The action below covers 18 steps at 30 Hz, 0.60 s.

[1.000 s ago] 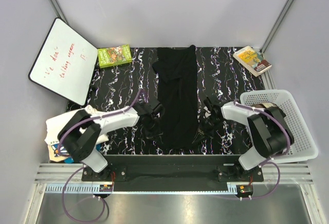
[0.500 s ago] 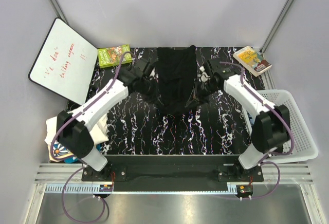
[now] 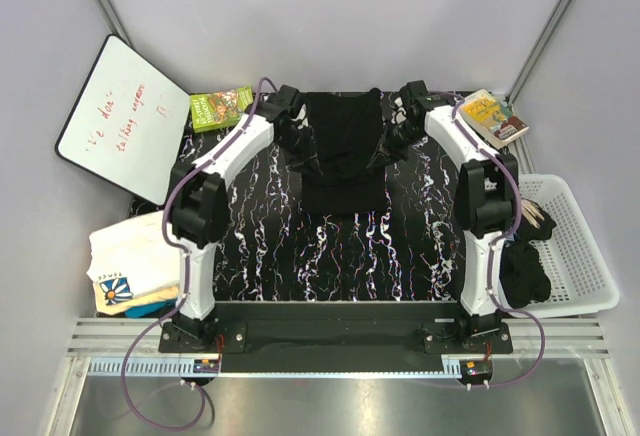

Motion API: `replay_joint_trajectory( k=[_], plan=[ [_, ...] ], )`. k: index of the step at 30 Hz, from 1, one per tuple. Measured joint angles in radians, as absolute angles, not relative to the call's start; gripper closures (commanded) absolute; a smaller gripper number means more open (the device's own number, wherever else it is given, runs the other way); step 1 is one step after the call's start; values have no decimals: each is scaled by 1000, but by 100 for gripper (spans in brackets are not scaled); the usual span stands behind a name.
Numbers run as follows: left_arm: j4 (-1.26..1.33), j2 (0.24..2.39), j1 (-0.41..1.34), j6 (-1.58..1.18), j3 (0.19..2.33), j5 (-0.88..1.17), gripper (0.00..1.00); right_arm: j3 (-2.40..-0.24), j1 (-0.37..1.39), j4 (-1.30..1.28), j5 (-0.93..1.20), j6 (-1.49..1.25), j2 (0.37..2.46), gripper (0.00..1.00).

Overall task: Fold and stack the t-shirts
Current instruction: Fold the folded rectangular tshirt in 1/3 of the way

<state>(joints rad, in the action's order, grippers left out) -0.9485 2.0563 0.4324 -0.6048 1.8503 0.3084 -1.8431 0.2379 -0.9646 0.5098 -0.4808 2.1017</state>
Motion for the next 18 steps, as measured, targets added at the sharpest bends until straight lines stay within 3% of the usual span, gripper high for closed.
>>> replay_joint_trajectory(
  k=[2, 3, 12, 16, 18],
  plan=[
    [-950, 2111, 422, -592, 1904, 323, 6, -1907, 234, -969, 509, -476, 2166, 90],
    [-950, 2134, 416, -593, 1929, 331, 1, -1943, 233, -971, 509, -475, 2201, 88],
    [-948, 2172, 350, -563, 1983, 347, 1, -2065, 160, -877, 512, -535, 2371, 39],
    [-924, 2093, 347, -548, 1864, 346, 1, -1972, 119, -736, 496, -564, 2305, 35],
    [-897, 2034, 350, -547, 1765, 348, 1, -1916, 112, -692, 490, -565, 2247, 41]
  ],
)
